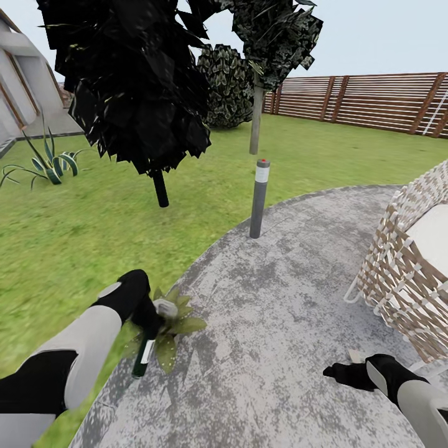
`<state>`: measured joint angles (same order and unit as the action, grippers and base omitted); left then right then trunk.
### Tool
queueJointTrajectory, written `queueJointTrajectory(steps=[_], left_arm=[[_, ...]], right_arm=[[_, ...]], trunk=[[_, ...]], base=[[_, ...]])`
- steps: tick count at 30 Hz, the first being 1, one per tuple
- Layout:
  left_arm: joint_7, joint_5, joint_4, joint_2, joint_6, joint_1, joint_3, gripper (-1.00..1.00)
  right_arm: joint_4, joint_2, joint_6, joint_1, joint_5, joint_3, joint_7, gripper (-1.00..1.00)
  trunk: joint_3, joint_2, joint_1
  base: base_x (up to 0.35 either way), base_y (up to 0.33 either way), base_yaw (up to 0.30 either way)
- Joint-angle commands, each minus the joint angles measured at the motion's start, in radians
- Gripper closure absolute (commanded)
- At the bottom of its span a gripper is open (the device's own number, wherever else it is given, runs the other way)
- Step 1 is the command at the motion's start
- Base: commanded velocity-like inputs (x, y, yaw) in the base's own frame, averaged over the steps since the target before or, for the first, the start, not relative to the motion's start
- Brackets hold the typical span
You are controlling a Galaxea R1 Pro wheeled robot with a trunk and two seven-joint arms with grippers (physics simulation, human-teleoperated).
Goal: Pick up the pesticide atomizer in the garden and spray insectifuge to fully cover both potted plants in the garden.
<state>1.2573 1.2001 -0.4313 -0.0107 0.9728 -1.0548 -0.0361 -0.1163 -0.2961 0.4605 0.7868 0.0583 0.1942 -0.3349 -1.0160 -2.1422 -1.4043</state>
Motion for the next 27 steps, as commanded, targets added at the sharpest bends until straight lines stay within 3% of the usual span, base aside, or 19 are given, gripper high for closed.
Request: queueJointTrajectory(steps=[1,8,20,27], left_arm=[[0.016,0.01,-0.001,0.001,0.007,-0.007,-0.004,1.0],[0.058,0.01,-0.001,0.001,0.007,-0.041,-0.003,1.0],[0.07,0.013,0.003,0.008,0.007,-0.044,-0.001,1.0],[0.071,0.015,0.009,0.057,0.007,-0.044,0.001,1.0]], right_arm=[[-0.002,0.0,0.006,0.0,0.006,0.007,-0.004,-1.0],[-0.002,0.0,0.006,0.0,0.006,0.007,-0.004,-1.0],[-0.002,0.0,0.006,0.0,0.006,0.007,-0.003,-1.0],[-0.002,0.0,0.006,0.0,0.006,0.007,-0.003,-1.0]], trunk=[[-0.001,0.0,0.0],[-0.001,0.0,0.0],[-0.001,0.0,0.0],[-0.001,0.0,0.0]], base=[[0.0,0.0,0.0],[0.0,0.0,0.0],[0.0,0.0,0.0],[0.0,0.0,0.0]])
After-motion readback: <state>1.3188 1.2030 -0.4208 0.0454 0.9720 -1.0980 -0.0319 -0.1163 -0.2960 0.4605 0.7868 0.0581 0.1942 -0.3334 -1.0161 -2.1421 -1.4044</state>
